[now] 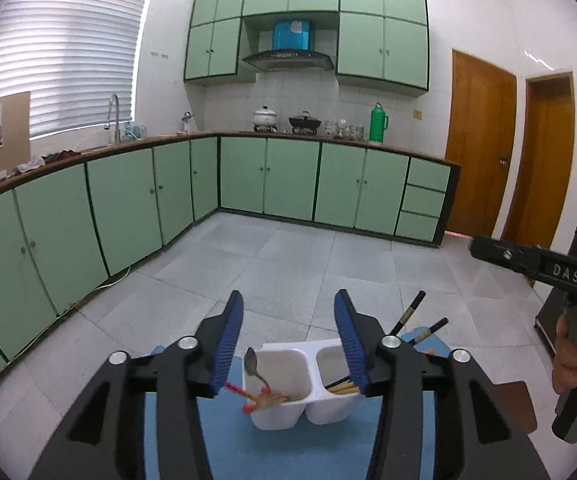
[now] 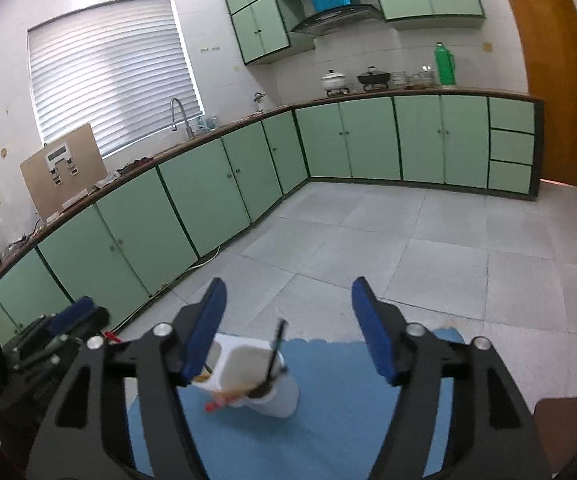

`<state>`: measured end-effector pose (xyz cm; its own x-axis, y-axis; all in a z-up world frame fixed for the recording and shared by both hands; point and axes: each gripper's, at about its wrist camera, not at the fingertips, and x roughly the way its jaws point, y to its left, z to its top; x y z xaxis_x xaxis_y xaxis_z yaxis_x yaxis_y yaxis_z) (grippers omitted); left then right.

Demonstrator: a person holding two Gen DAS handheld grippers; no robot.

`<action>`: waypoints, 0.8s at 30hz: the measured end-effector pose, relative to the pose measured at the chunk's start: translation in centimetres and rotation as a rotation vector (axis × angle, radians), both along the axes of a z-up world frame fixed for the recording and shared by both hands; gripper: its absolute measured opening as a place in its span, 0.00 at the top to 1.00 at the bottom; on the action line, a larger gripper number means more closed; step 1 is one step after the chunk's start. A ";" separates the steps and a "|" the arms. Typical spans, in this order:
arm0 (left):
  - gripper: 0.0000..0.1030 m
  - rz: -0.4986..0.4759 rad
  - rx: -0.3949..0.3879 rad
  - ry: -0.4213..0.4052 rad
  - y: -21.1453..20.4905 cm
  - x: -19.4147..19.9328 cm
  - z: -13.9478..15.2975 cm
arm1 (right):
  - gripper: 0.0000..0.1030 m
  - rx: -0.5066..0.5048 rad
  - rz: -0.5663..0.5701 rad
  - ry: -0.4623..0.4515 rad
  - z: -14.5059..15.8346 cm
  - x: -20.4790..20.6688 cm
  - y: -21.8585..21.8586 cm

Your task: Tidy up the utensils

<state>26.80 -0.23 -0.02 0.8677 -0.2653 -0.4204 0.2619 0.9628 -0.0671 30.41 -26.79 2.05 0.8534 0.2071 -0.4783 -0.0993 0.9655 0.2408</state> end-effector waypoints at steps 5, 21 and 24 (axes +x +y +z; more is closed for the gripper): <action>0.32 0.034 0.004 -0.025 0.7 -4.0 -0.3 | 0.18 -0.011 -0.035 0.002 -1.1 -4.1 -1.7; 0.06 0.079 0.026 0.017 0.7 -15.2 -2.3 | 0.05 -0.120 0.007 -0.010 -4.0 -17.8 2.0; 0.06 0.072 0.039 0.009 0.4 -16.8 -2.1 | 0.05 -0.135 0.031 -0.020 -3.9 -19.7 3.1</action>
<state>9.98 0.21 -2.09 0.8799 -0.1859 -0.4373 0.1917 0.9809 -0.0313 10.72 -23.65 -1.86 0.8571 0.1684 -0.4868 -0.1331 0.9854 0.1064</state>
